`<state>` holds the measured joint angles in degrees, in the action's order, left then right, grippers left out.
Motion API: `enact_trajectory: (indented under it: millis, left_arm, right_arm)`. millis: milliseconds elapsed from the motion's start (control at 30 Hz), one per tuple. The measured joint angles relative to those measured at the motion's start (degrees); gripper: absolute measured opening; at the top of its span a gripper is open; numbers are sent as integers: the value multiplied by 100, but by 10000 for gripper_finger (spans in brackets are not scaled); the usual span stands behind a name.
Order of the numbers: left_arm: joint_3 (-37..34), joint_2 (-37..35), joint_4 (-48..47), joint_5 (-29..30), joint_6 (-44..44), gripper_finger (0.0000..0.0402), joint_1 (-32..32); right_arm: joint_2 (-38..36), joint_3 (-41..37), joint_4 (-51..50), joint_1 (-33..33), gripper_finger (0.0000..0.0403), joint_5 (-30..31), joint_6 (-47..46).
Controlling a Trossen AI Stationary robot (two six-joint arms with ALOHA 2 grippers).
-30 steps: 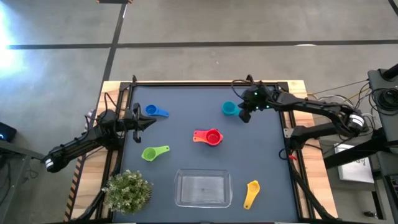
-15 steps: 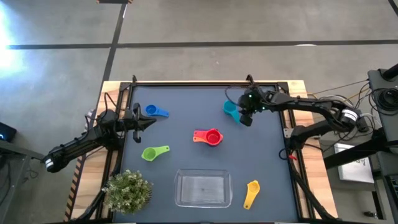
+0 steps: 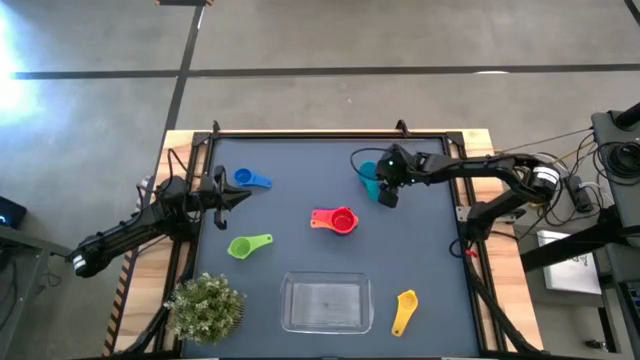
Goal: Nest measuring cups in basket
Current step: Stack the light blue measuring cup on top of the red measuring cup
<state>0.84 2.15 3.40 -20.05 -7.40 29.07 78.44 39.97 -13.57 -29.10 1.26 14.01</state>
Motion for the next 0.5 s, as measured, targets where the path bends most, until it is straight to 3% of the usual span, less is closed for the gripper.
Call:
enact_trajectory:
  millis: [233,500]
  left_arm:
    - [0,0,0,2,0,0,1]
    - [0,0,-1,2,0,0,1]
  right_arm:
    - [-90,325,3,522,185,-2,152]
    - [-141,428,-369,578,185,539,1711]
